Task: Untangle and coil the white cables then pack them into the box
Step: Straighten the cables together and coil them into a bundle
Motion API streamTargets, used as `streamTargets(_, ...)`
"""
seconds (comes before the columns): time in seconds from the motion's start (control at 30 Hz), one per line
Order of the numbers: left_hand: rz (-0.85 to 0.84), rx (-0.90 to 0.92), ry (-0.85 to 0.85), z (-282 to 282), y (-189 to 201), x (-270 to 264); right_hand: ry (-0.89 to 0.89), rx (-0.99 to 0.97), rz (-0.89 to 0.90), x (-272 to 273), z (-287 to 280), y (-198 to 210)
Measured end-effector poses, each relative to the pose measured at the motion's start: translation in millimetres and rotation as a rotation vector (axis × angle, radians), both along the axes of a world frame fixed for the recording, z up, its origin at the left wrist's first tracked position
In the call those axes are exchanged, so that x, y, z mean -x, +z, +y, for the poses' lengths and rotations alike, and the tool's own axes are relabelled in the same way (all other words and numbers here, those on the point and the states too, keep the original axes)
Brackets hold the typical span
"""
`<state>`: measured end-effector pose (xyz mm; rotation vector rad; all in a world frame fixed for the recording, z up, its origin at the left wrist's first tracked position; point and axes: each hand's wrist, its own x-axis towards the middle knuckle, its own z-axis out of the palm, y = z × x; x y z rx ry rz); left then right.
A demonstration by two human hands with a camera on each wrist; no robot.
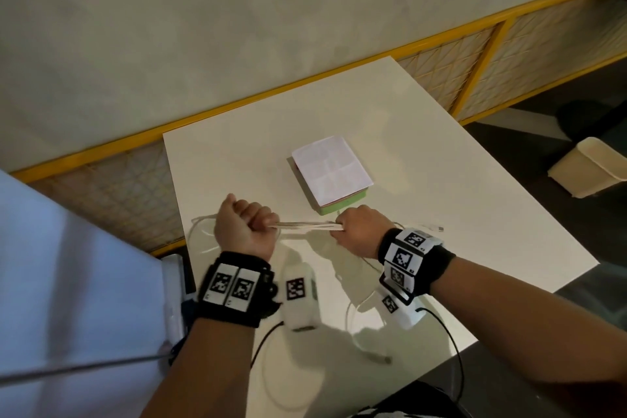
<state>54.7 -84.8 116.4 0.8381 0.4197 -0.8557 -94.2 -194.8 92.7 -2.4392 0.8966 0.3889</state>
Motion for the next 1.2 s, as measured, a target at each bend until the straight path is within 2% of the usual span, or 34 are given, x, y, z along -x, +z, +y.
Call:
streamTargets(0.2,-0.073,-0.011,0.041,30.8,0.3,-37.5,-0.025,0.045,0.01,24.7,-25.7,-17.5)
streamTargets(0.4,-0.09,-0.055,0.078,32.4,1.9,-37.5,0.01,0.104,0.005,38.3,-32.8,-17.3)
streamTargets(0.63,-0.125,-0.112,0.09,34.0,-1.6,-44.2,-0.098,0.022,-0.006,64.6,-51.0,-29.0)
streamTargets(0.93,-0.228,-0.114,0.132,50.4,2.6,-59.7,-0.204,0.087,0.163,120.9,-87.9,-51.9)
streamTargets(1.07,-0.217,-0.111,0.163,52.1,1.3,-55.2,-0.222,0.115,0.218,143.9,-100.6,-59.4)
streamTargets(1.2,-0.183,-0.103,0.121,45.4,-6.6,-44.9,-0.205,0.13,0.225,155.6,-104.8,-65.6)
